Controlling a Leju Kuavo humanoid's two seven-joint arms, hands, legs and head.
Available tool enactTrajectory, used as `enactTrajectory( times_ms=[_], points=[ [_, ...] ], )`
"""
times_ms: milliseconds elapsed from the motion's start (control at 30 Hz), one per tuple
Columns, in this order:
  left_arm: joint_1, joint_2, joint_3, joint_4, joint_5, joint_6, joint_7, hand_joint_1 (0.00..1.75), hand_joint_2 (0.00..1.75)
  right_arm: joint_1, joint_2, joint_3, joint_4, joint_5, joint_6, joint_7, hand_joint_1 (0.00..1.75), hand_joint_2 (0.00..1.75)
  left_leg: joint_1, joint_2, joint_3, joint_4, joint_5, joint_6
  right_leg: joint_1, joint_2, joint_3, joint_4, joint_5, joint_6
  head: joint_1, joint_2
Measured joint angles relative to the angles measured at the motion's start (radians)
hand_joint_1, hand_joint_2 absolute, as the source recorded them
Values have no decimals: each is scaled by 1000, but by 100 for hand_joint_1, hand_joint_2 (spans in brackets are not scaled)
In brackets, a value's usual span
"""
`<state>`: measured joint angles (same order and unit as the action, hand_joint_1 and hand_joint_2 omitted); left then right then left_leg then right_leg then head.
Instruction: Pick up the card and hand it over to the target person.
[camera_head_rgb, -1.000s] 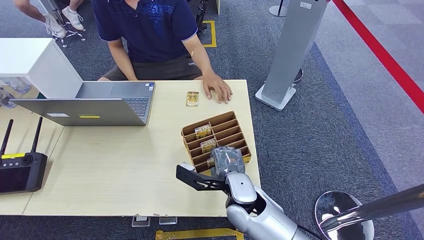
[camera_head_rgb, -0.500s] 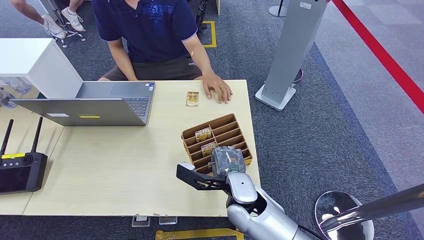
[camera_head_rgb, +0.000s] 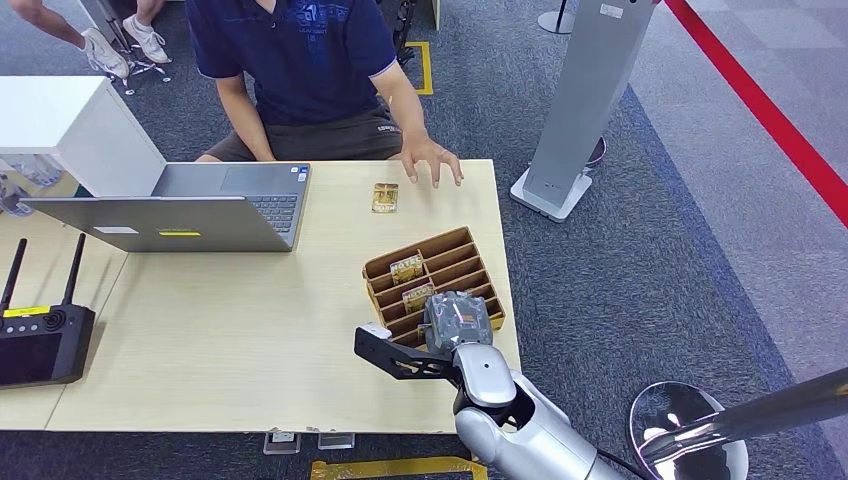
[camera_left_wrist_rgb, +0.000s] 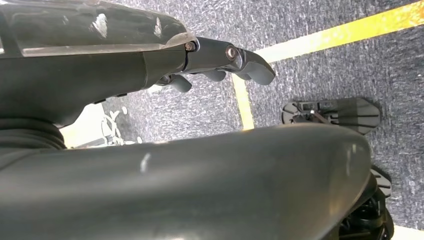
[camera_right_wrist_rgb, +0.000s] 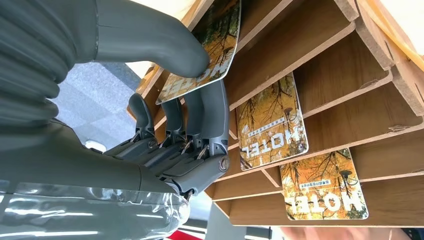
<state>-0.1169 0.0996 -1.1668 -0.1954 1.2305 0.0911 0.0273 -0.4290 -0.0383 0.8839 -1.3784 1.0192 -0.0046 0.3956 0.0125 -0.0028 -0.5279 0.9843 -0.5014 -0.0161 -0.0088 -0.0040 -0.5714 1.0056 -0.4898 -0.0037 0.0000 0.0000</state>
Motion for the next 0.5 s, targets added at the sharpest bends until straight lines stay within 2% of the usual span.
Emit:
enactTrajectory(
  times_ms=[133,367,400,500],
  points=[
    [0,0,7,0,6,0,0,0,0,-8,-11,-7,-58,14,7,9,127,175,0,0,-2,2,-1,0,0,0,-2,2,-1,0,0,0],
    [0,0,7,0,7,0,0,0,0,-5,-12,-7,-59,14,7,9,127,175,0,1,0,0,0,0,0,1,-1,1,0,0,0,0],
    [0,-1,8,1,8,2,-1,0,0,-13,-18,-8,-80,28,-40,5,127,175,0,1,0,0,0,0,0,1,0,0,0,0,0,0],
    [0,-4,14,0,12,6,-4,0,0,-66,-75,-41,-295,19,-47,38,127,175,0,1,-1,1,-1,0,0,1,-1,1,0,0,0,0]
  ],
)
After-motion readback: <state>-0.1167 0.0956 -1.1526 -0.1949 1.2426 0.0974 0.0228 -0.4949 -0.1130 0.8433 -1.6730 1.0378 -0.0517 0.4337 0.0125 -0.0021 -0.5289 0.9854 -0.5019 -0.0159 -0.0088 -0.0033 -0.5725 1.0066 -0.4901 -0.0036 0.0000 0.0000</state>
